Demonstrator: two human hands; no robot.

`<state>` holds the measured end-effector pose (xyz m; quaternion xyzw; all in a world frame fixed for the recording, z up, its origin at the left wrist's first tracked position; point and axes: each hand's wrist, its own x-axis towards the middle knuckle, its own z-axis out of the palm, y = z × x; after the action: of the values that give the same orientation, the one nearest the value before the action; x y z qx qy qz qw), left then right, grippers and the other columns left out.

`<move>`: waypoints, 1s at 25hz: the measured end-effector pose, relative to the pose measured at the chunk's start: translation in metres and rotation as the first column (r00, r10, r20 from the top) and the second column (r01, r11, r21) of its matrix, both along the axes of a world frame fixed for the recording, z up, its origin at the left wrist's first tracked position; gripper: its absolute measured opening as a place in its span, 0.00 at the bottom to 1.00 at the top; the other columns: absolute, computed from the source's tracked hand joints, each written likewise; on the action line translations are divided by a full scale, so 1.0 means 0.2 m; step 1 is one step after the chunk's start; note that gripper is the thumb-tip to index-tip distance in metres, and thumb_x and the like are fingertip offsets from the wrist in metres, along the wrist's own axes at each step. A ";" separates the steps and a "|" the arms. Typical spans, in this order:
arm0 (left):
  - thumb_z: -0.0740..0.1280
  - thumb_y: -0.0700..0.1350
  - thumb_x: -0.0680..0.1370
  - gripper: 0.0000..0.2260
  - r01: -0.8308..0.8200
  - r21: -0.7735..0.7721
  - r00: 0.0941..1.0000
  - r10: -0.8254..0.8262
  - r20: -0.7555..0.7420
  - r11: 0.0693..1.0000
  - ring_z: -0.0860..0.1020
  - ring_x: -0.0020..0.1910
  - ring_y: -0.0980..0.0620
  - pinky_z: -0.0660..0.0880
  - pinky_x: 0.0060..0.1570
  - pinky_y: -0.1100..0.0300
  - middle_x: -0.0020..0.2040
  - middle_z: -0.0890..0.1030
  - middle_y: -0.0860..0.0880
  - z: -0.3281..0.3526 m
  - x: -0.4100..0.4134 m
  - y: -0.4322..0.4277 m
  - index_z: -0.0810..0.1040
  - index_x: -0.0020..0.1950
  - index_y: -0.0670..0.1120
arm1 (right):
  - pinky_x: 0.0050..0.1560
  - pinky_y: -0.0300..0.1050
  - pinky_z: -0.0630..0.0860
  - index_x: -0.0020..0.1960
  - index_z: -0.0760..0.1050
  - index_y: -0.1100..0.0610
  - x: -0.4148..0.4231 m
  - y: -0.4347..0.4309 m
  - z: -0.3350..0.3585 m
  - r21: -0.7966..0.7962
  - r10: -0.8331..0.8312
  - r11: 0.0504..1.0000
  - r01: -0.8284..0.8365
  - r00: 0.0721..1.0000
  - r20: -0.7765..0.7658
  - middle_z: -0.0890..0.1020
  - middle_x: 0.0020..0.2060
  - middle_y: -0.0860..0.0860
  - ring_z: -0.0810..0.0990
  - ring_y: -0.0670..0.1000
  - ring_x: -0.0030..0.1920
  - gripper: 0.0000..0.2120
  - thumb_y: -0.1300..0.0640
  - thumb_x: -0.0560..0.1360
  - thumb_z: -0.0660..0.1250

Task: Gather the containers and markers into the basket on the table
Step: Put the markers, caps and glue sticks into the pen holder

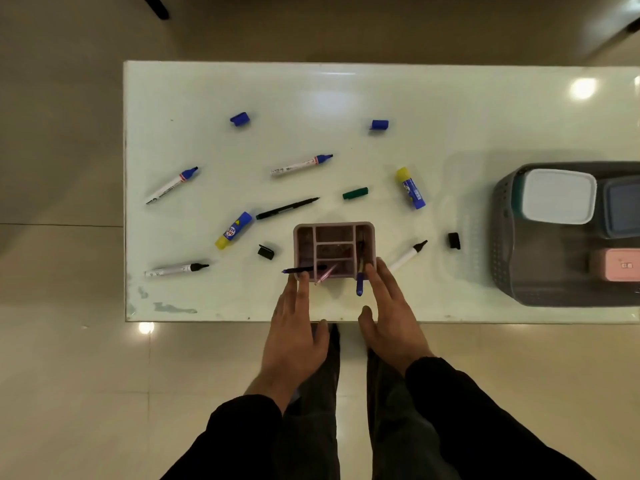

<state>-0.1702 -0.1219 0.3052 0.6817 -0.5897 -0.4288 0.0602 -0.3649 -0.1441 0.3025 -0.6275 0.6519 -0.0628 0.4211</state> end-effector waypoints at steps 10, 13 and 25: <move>0.61 0.55 0.82 0.21 -0.017 -0.075 0.998 0.013 -0.062 0.997 0.74 0.67 0.49 0.74 0.66 0.53 0.67 0.77 0.47 0.09 -0.44 0.17 0.71 0.71 0.46 | 0.65 0.54 0.75 0.67 0.71 0.53 -0.43 0.00 0.03 -0.232 -0.312 0.923 0.306 0.950 0.013 0.68 0.71 0.50 0.72 0.53 0.68 0.21 0.68 0.76 0.62; 0.62 0.52 0.82 0.20 0.065 -0.162 0.992 -0.081 -0.093 0.985 0.71 0.69 0.50 0.70 0.69 0.55 0.69 0.75 0.46 0.03 -0.71 -0.01 0.71 0.72 0.46 | 0.66 0.53 0.74 0.67 0.71 0.54 -0.58 -0.10 -0.03 -0.253 -0.306 0.922 0.293 0.952 -0.014 0.69 0.70 0.52 0.71 0.54 0.68 0.22 0.69 0.76 0.61; 0.66 0.33 0.77 0.15 0.031 -0.201 0.973 0.016 0.229 0.979 0.73 0.63 0.42 0.73 0.62 0.52 0.66 0.74 0.42 -0.34 -1.01 -0.39 0.77 0.64 0.39 | 0.55 0.53 0.79 0.66 0.73 0.54 -0.69 -0.39 -0.29 -0.174 -0.252 0.962 0.209 0.928 -0.276 0.73 0.62 0.56 0.77 0.58 0.58 0.15 0.57 0.81 0.61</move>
<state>-0.3722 -0.2005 0.2363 0.7146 -0.6361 -0.2849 0.0595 -0.5024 -0.2230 0.2439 -0.5770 0.7706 -0.0634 0.2630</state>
